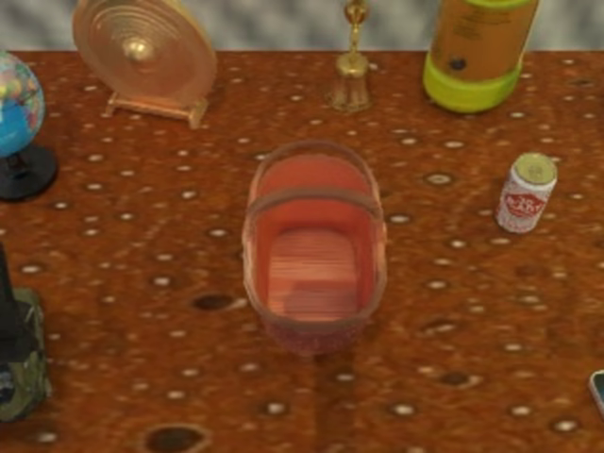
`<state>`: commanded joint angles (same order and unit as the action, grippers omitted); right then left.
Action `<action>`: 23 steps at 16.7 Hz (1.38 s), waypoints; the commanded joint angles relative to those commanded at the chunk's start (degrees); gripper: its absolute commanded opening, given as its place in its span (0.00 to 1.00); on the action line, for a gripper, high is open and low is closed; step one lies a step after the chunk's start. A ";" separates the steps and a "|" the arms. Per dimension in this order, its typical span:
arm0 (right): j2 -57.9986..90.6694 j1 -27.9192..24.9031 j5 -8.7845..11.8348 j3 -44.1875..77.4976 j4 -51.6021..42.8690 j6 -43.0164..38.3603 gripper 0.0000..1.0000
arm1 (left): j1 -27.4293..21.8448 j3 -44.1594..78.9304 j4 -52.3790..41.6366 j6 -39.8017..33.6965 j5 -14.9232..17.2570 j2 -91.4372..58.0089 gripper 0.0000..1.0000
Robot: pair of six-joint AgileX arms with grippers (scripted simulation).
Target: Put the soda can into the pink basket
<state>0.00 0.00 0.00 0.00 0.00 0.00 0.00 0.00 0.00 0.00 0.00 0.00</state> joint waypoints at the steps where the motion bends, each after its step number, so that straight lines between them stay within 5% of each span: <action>1: 0.00 0.00 0.00 0.00 0.00 0.00 1.00 | 0.00 0.00 0.00 0.00 0.00 0.00 1.00; 9: 16.67 -2.05 0.57 15.52 -10.47 4.68 1.00 | 0.00 0.00 0.00 0.00 0.00 0.00 1.00; 23: 102.93 -7.86 -0.29 88.08 -56.95 25.24 1.00 | 0.00 0.00 0.00 0.00 0.00 0.00 1.00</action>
<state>102.93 -7.86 -0.29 88.08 -56.95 25.24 0.00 0.00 0.00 0.00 0.00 0.00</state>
